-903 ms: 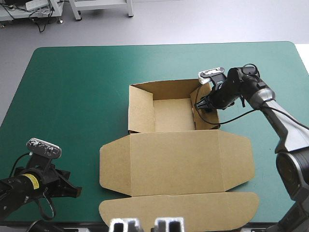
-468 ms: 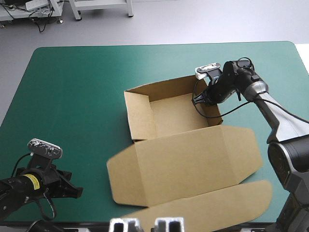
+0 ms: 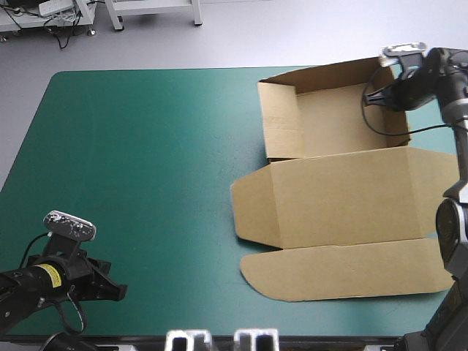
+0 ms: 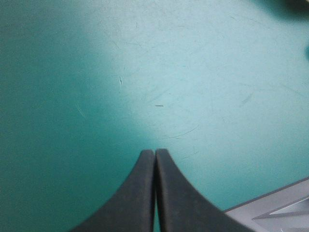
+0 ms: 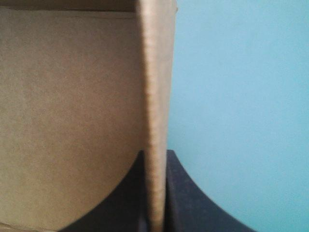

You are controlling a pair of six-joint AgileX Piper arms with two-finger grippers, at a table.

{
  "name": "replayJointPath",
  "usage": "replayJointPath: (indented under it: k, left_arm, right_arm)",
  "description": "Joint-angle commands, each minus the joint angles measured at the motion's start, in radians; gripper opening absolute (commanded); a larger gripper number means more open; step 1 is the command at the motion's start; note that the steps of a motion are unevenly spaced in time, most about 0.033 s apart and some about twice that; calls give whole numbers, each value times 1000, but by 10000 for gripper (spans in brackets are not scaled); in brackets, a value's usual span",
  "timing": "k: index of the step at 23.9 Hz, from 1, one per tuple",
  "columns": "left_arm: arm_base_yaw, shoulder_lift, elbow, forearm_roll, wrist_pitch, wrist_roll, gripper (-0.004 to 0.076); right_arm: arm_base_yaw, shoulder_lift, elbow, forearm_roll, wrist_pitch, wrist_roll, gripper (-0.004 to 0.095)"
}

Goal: Fold the box

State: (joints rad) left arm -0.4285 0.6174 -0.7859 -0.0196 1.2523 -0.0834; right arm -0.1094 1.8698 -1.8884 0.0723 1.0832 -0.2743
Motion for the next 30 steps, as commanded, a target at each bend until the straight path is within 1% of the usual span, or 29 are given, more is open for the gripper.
replayJointPath:
  k: [1, 5, 8, 15, 16, 17, 18, 19, 20, 21, 22, 23, 24, 26, 28, 30]
  left_arm:
    - [-3, 2, -23, -23, 4, -10, -10]
    - [-3, 2, -23, -23, -28, -10, -10]
    - [-3, 2, -23, -23, -60, -10, -10]
    - [-3, 2, -23, -19, -93, -10, -10]
    - [-3, 2, -23, -10, -107, -10, -10]
    - [-3, 2, -23, -6, -115, -10, -10]
    - [-3, 2, -23, 1, -121, -10, -10]
    - [-3, 2, -23, 1, -121, -10, -10]
    - [-3, 2, -23, 1, -121, -10, -10]
    - [-3, 2, -23, 1, -121, -10, -10]
    - [-3, 2, -23, 1, -121, -13, -10]
    - [-3, 2, -23, 1, -119, -11, -10]
    - [-3, 2, -23, 1, -119, -16, -10]
    - [-3, 2, -23, 1, -119, -16, -10]
    - [-3, 2, -23, 1, -119, -16, -10]
    - [-3, 2, -23, 1, -127, -16, -10]
  right_arm:
    - [-116, -24, -38, 1, -27, 4, -19]
    - [-216, 19, -38, 4, -31, 4, -19]
    - [-263, 56, -38, 4, -37, 7, -20]
    - [-307, 109, -38, 31, -45, 7, -18]
    - [-307, 116, -38, 15, -47, 7, -4]
    - [-307, 122, -38, 10, -49, 0, 26]
    - [-307, 126, -38, 10, -50, -22, 135]
    - [-307, 128, -38, 5, -59, -25, 223]
    - [-307, 128, -38, -13, -86, -6, 432]
    - [-307, 128, -38, -22, -94, 7, 539]
    - [-307, 128, -42, -47, -99, 14, 706]
    - [-307, 128, -59, -72, -87, 37, 801]
    - [-307, 123, -78, -87, -77, 55, 831]
    - [-307, 104, -146, -91, -33, 83, 833]
    - [-307, 77, -246, -17, 31, 83, 832]
    - [-307, 36, -319, 112, 104, 77, 828]
